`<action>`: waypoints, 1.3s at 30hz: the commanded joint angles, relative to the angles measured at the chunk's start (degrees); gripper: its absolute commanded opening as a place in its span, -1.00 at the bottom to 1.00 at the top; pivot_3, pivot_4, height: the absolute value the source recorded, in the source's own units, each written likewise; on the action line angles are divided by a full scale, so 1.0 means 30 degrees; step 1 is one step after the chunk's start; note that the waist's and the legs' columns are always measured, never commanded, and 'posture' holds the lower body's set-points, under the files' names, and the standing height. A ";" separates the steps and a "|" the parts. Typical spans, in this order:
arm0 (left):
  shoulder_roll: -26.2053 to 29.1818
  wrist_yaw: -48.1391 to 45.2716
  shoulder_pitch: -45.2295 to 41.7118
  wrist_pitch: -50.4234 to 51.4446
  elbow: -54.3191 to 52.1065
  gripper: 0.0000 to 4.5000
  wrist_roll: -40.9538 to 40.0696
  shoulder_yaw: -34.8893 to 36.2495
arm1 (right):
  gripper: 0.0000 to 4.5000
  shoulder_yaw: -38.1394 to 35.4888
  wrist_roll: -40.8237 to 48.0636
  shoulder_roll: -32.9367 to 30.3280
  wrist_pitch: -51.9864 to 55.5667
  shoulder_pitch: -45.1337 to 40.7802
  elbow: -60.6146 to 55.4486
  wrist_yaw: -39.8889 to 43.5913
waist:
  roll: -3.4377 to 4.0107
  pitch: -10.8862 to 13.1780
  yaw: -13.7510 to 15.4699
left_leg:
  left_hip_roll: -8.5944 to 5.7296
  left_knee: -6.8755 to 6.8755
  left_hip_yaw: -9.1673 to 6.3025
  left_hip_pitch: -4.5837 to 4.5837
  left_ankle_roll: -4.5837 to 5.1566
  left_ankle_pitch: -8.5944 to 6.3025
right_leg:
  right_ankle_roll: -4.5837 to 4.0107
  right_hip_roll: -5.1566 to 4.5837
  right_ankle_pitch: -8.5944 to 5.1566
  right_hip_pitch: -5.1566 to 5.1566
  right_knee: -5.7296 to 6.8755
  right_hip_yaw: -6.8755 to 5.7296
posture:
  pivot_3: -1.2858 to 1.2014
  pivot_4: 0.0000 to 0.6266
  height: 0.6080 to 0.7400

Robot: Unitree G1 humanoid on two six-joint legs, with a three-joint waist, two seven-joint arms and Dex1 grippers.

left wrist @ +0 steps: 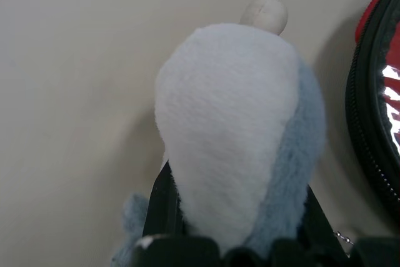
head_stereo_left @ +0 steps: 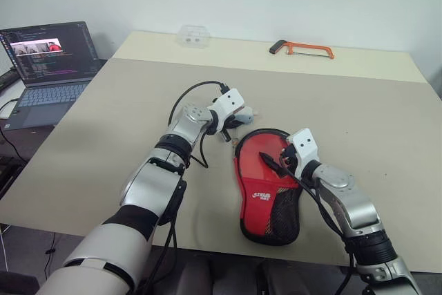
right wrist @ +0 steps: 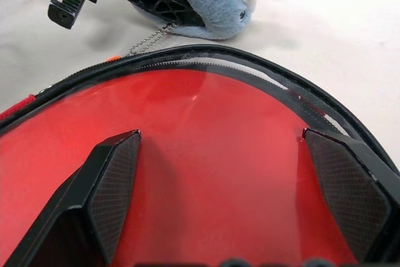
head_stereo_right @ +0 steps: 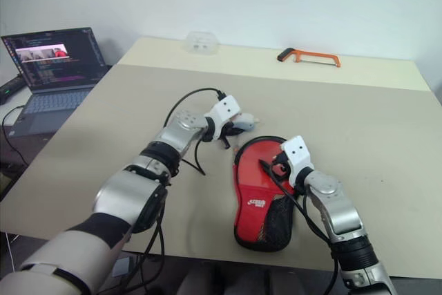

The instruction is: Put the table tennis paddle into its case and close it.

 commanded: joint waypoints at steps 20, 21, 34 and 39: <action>-0.0724 -0.0991 -0.1600 0.0487 -0.0090 -0.77 0.0062 0.0349 | 1.00 0.2026 0.0473 0.0251 0.4574 0.0662 -0.0851 0.0755 | -0.0010 -0.0044 -0.0019 | -0.0003 0.0002 -0.0009 0.0011 0.0000 0.0000 | 0.0002 0.0001 -0.0001 0.0031 -0.0017 -0.0018 | 0.03 -0.52 1.00; -0.0721 -0.0842 -0.1787 0.0369 0.0073 -0.78 0.0256 0.0233 | 1.00 0.2139 0.0406 0.0222 0.4599 0.0642 -0.0833 0.0794 | -0.0011 -0.0045 -0.0040 | -0.0002 0.0002 -0.0010 0.0014 0.0000 0.0000 | 0.0002 0.0003 -0.0001 0.0031 -0.0016 -0.0016 | 0.03 -0.52 1.00; -0.2262 0.4726 -0.3734 0.0271 0.2241 -0.79 0.3858 -0.1588 | 1.00 0.3114 -0.0022 -0.0113 0.4691 0.1315 -0.2017 0.1275 | -0.0021 -0.0068 -0.0077 | -0.0007 -0.0012 -0.0010 0.0125 0.0003 -0.0003 | 0.0010 0.0017 -0.0006 0.0131 -0.0021 -0.0004 | 0.03 -0.52 1.00; -0.2966 0.6548 -0.4271 0.0294 0.2607 -0.79 0.4950 -0.2084 | 1.00 0.3344 -0.0002 -0.0083 0.4875 0.1208 -0.2066 0.1437 | -0.0021 -0.0068 -0.0101 | -0.0006 -0.0024 0.0006 0.0153 0.0003 -0.0003 | 0.0011 0.0021 -0.0007 0.0135 -0.0016 0.0019 | 0.03 -0.52 1.00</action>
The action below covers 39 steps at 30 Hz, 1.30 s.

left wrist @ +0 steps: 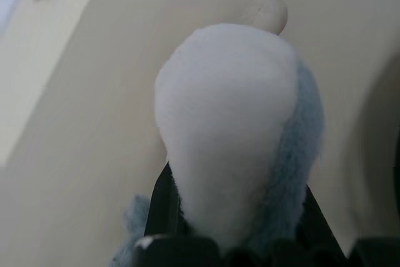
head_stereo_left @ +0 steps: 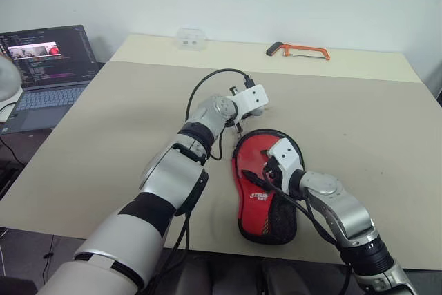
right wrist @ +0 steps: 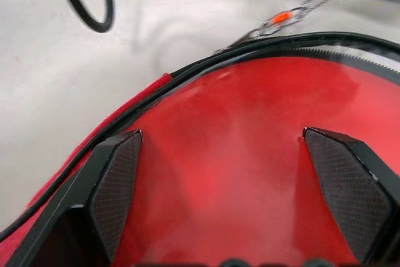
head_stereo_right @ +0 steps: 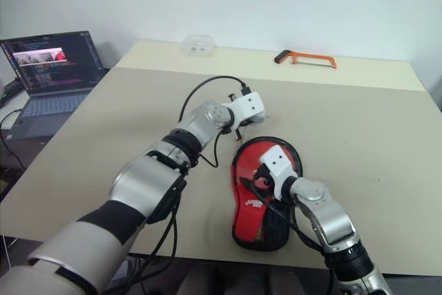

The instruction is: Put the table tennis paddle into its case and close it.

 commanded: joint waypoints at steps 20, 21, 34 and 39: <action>-0.3629 0.8516 -0.1796 -0.4709 0.0203 -0.79 0.5551 -0.3729 | 1.00 0.1993 -0.0355 -0.0337 0.2571 0.0675 -0.1011 -0.0044 | -0.0004 0.0003 0.0024 | -0.0004 -0.0022 0.0029 0.0004 -0.0004 0.0000 | 0.0004 0.0001 -0.0003 -0.0005 -0.0016 0.0027 | 0.03 -0.52 1.00; -0.3833 0.8360 -0.1718 -0.4960 0.0201 -0.79 0.5383 -0.3562 | 1.00 0.1985 -0.0366 -0.0233 0.2624 0.0662 -0.1015 -0.0128 | -0.0004 0.0002 0.0022 | -0.0005 -0.0022 0.0031 0.0003 -0.0004 0.0000 | 0.0004 0.0001 -0.0003 -0.0006 -0.0015 0.0028 | 0.03 -0.52 1.00; -0.4204 0.0334 0.0511 -0.7852 0.0020 -0.64 0.3480 -0.2285 | 1.00 0.1701 -0.0738 0.0560 0.1941 -0.0283 0.0613 -0.0384 | 0.0016 -0.0028 -0.0099 | 0.0004 -0.0032 0.0061 0.0054 -0.0004 0.0000 | 0.0002 0.0027 -0.0003 0.0003 0.0004 0.0056 | 0.03 -0.52 1.00; -0.3749 -0.1904 0.1048 -0.7716 -0.0109 0.15 0.3050 -0.2059 | 1.00 0.1772 -0.0950 0.0295 0.1344 -0.0506 0.1277 0.0115 | 0.0026 -0.0079 -0.0108 | 0.0004 -0.0030 0.0062 0.0066 -0.0004 0.0000 | 0.0002 0.0035 -0.0003 0.0022 0.0005 0.0055 | 0.03 -0.52 1.00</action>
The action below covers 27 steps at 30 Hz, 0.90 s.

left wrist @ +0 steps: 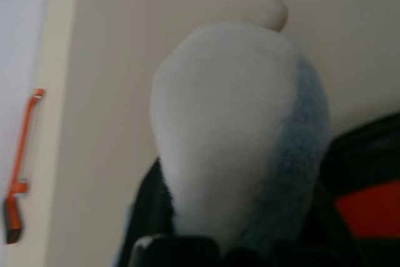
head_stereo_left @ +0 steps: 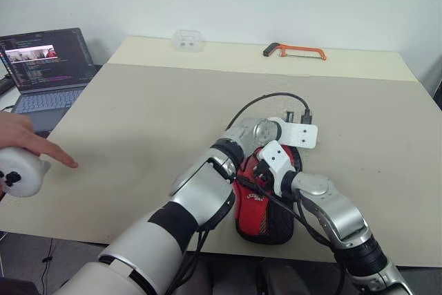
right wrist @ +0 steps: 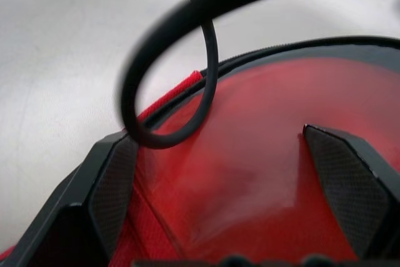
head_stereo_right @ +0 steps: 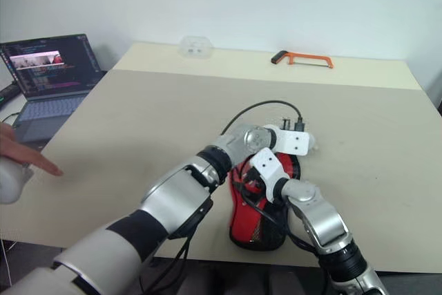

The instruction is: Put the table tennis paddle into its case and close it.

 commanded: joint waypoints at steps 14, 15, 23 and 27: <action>0.2760 -1.0018 -0.1666 -0.0480 -0.3403 0.99 -0.5867 0.4154 | 1.00 0.0540 -0.0279 -0.1463 -0.0520 0.0166 0.2037 0.1780 | 0.0004 -0.0064 -0.0047 | 0.0000 -0.0003 0.0000 -0.0015 0.0000 0.0000 | 0.0000 0.0006 0.0000 -0.0009 -0.0002 -0.0009 | 0.03 -0.52 1.00; 0.3728 -1.1224 -0.1679 -0.0273 -0.4231 0.99 -0.6062 0.4123 | 1.00 0.0426 -0.0104 -0.1634 -0.0371 0.0240 0.1928 0.2034 | 0.0007 -0.0065 -0.0035 | 0.0003 -0.0004 -0.0002 -0.0014 -0.0001 0.0000 | -0.0001 0.0007 0.0000 -0.0008 -0.0007 -0.0010 | 0.03 -0.52 1.00; 1.0224 -1.8961 0.2279 0.7532 -1.6552 0.99 -1.2005 0.6009 | 1.00 0.0265 0.0704 -0.3736 -0.0555 0.0657 0.1307 0.4297 | 0.0030 -0.0075 -0.0037 | 0.0039 -0.0009 -0.0064 -0.0007 0.0000 -0.0001 | -0.0002 0.0001 -0.0003 0.0014 -0.0033 -0.0001 | 0.03 -0.52 1.00; 1.2765 -1.9591 0.5599 1.3515 -2.1854 0.99 -1.5422 0.7059 | 1.00 -0.0255 0.1379 -0.4688 -0.0651 0.0684 0.0157 0.5469 | 0.0029 -0.0074 0.0095 | 0.0048 0.0009 -0.0123 -0.0006 -0.0002 0.0001 | -0.0003 -0.0015 -0.0004 0.0036 -0.0030 -0.0026 | 0.03 -0.52 1.00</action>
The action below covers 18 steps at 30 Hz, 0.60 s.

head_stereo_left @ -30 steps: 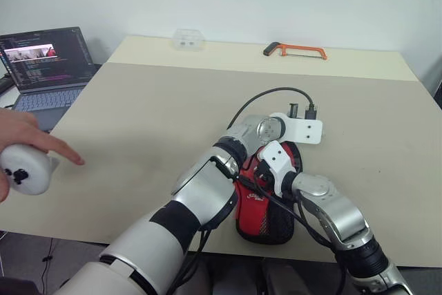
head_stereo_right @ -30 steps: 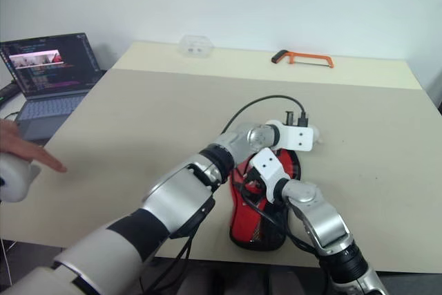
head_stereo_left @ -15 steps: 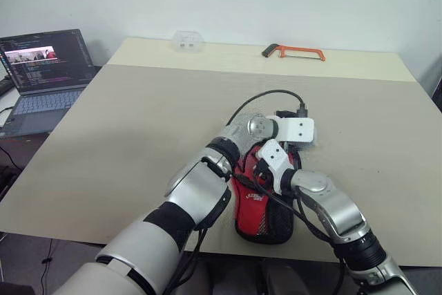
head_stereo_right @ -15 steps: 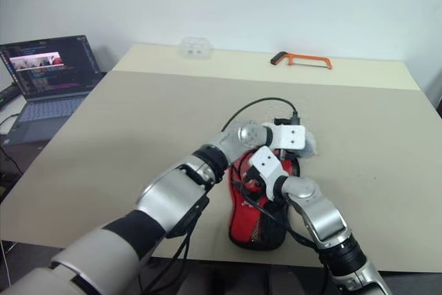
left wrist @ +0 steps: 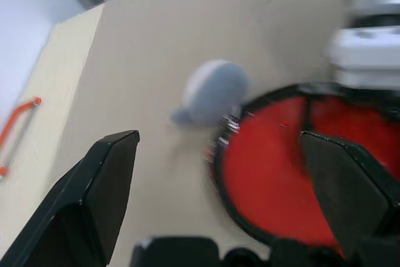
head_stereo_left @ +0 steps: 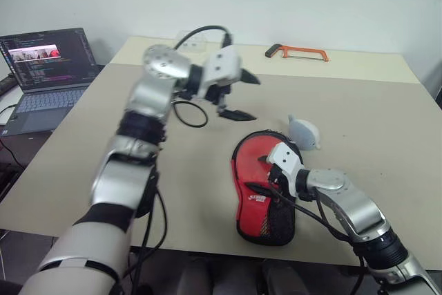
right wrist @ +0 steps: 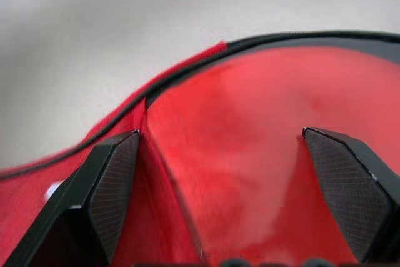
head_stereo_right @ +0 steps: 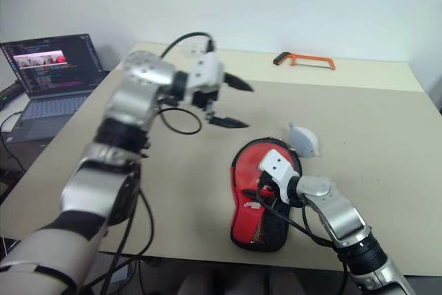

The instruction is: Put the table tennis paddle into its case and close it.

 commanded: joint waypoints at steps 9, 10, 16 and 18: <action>-0.1917 0.7148 0.6472 0.3636 -0.6404 0.99 -0.0491 -0.1073 | 1.00 -0.5297 0.5298 -0.4905 0.4450 -0.2233 -0.4723 0.3572 | -0.0011 0.0055 0.0289 | -0.0023 0.0052 -0.0115 -0.0039 0.0010 0.0001 | 0.0019 -0.0115 -0.0009 0.0040 0.0015 -0.0036 | 0.03 -0.52 1.00; -0.2559 0.7796 0.6895 0.3470 -0.6631 0.99 -0.0225 -0.1556 | 1.00 -0.6113 0.5986 -0.5118 0.4893 -0.2848 -0.4750 0.3632 | -0.0010 0.0055 0.0282 | -0.0024 0.0053 -0.0116 -0.0040 0.0011 0.0001 | 0.0019 -0.0113 -0.0007 0.0040 0.0014 -0.0032 | 0.03 -0.52 1.00; -0.5284 1.0729 0.7978 0.3622 -0.7057 0.99 -0.0032 -0.2413 | 1.00 -0.9043 0.7020 -0.5047 0.6714 -0.6860 -0.1551 0.1296 | -0.0010 0.0056 0.0085 | -0.0033 0.0020 -0.0128 -0.0050 0.0013 -0.0001 | 0.0010 -0.0016 -0.0004 0.0021 -0.0014 0.0001 | 0.03 -0.52 1.00; -0.5520 1.1081 0.8196 0.3415 -0.6995 0.99 0.0214 -0.2947 | 1.00 -0.8798 0.6343 -0.4917 0.7247 -0.7846 0.0324 0.0015 | -0.0003 0.0054 0.0008 | -0.0033 -0.0002 -0.0109 -0.0028 0.0014 -0.0001 | 0.0006 -0.0012 -0.0004 0.0014 -0.0004 0.0034 | 0.03 -0.52 1.00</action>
